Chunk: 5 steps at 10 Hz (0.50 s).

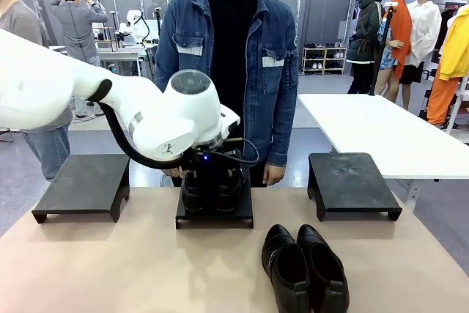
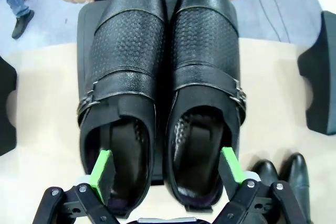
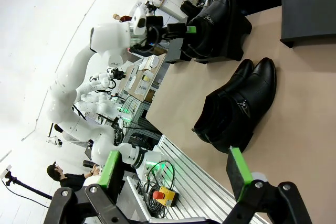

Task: Place the shoes on the stand as instructed by the person.
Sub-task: Pick up another pair of Shoes and place it on the Shoes Stand indicated by the person.

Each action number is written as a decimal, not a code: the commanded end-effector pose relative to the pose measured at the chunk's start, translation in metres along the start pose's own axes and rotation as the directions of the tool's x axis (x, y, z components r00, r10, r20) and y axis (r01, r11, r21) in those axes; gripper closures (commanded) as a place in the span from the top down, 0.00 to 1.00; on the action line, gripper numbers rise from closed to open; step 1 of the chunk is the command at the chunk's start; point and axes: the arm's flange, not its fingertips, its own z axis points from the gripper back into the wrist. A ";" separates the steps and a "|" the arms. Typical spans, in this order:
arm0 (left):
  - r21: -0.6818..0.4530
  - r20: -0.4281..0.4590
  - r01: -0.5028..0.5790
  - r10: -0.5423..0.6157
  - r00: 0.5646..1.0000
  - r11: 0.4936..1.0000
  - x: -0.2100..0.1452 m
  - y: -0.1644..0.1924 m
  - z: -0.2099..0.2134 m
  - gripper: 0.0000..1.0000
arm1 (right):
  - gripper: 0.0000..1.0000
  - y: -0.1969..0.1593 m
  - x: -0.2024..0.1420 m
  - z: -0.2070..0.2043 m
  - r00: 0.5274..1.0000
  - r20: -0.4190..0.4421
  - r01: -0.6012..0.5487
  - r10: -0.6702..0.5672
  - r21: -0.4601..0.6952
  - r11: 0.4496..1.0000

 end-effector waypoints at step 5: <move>-0.264 -0.164 0.075 -0.122 0.979 0.962 -0.025 0.141 0.161 1.00 | 1.00 0.000 -0.001 0.003 1.000 0.000 -0.020 0.020 0.007 1.000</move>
